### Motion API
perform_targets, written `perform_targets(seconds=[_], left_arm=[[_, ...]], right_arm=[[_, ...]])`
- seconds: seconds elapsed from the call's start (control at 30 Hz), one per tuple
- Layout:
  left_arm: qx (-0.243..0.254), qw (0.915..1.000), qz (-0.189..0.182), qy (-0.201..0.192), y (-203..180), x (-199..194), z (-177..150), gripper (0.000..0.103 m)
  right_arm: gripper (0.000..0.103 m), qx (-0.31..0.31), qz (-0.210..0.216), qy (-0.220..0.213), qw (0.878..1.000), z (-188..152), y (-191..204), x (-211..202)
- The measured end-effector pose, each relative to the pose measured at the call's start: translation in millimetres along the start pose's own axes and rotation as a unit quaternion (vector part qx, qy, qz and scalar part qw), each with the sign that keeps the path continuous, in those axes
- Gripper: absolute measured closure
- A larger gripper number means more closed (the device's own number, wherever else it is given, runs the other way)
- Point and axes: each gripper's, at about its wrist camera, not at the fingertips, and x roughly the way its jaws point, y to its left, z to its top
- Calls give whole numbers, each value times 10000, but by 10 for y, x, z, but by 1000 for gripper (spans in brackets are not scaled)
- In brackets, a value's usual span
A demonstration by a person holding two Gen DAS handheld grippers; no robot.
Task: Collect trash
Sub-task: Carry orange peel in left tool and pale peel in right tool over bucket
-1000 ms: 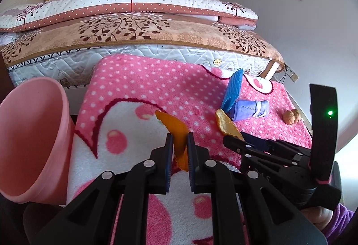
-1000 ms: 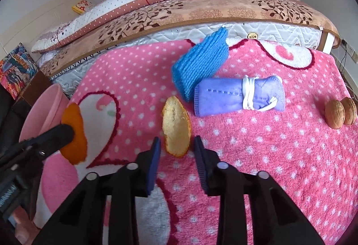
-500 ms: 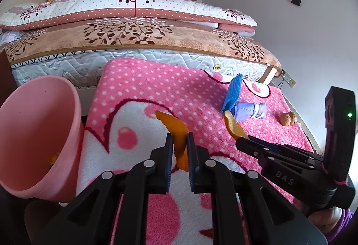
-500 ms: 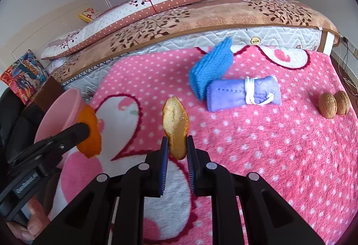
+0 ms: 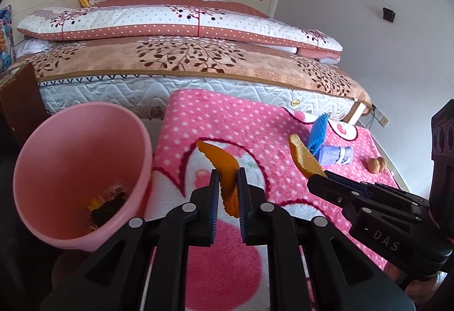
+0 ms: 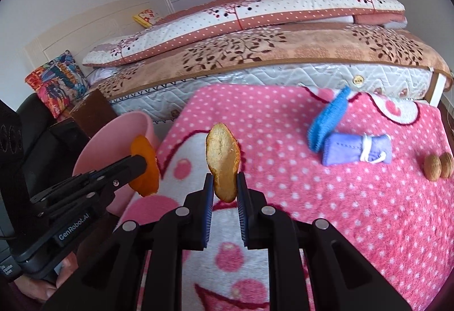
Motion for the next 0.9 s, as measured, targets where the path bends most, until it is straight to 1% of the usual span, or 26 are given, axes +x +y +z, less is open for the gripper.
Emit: perform_targets(seconds=[0.43,0.9], left_arm=[[-314,9981,446,-290,445,-265,9,91],[-579,9937,858,-439,867,-387,5,91]], right_arm=[[88,-539,336,-42,9980,141,584,99],[88,-996,600,129,9931,241,1092,294]])
